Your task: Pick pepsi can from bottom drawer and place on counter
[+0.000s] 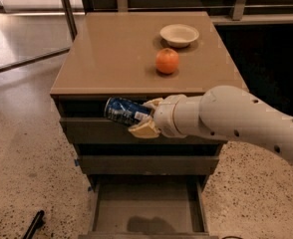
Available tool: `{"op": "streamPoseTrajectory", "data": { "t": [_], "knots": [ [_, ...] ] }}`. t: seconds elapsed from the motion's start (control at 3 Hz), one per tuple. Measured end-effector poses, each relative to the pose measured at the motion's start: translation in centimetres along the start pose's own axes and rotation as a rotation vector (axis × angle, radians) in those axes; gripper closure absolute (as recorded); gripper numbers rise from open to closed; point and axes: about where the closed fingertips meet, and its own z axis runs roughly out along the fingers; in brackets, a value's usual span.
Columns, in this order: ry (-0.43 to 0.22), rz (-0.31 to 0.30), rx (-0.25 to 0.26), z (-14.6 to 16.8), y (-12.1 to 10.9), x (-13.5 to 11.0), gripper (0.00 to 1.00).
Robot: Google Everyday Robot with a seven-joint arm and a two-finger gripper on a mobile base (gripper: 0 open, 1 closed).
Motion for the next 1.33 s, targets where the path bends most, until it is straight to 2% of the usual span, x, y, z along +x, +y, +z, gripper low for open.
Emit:
{"op": "streamPoseTrajectory", "data": {
  "t": [0.67,1.33],
  "knots": [
    [-0.042,-0.061,-0.026,2.1,-4.6,-6.8,1.0],
    [-0.059,-0.055,-0.014,6.2,-7.9,-11.9,1.0]
  ]
}}
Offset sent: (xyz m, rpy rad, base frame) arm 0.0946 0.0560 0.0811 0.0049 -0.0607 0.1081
